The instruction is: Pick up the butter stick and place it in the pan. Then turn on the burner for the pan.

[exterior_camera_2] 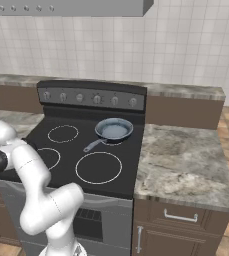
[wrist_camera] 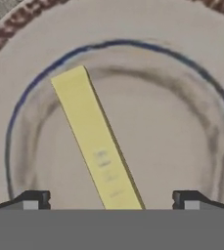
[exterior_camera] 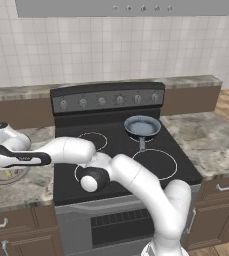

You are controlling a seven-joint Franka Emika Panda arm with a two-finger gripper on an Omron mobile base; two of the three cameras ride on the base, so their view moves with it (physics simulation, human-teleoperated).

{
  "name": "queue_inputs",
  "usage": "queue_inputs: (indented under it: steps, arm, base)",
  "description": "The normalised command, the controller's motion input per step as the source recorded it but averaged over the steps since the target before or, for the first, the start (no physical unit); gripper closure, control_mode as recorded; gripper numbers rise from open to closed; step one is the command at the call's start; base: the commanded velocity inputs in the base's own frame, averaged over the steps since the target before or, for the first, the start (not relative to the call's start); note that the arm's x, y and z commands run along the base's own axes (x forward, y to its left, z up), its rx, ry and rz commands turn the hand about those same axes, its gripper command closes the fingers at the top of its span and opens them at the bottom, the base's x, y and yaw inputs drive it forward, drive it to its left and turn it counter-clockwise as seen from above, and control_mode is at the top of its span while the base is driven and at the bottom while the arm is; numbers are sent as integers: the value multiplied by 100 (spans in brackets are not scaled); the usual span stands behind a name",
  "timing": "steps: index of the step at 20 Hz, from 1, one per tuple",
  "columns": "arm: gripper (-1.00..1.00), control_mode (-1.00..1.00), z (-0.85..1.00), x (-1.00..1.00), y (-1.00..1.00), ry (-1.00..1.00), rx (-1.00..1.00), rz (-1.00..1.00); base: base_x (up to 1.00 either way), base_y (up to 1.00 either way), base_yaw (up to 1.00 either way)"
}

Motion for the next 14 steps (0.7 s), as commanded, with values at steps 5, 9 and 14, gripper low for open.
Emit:
queue_inputs:
  steps: [5, 9, 14]
  arm:
    - [100, -100, 0, 0, 8, 6, -7, 0]
    - [100, -100, -4, 1, 6, 5, -7, 0]
    - [100, -100, -25, 11, 0, 0, -6, 0]
  base:
    - [0, 0, 0]
    - [0, 0, 0]
    - [0, 0, 0]
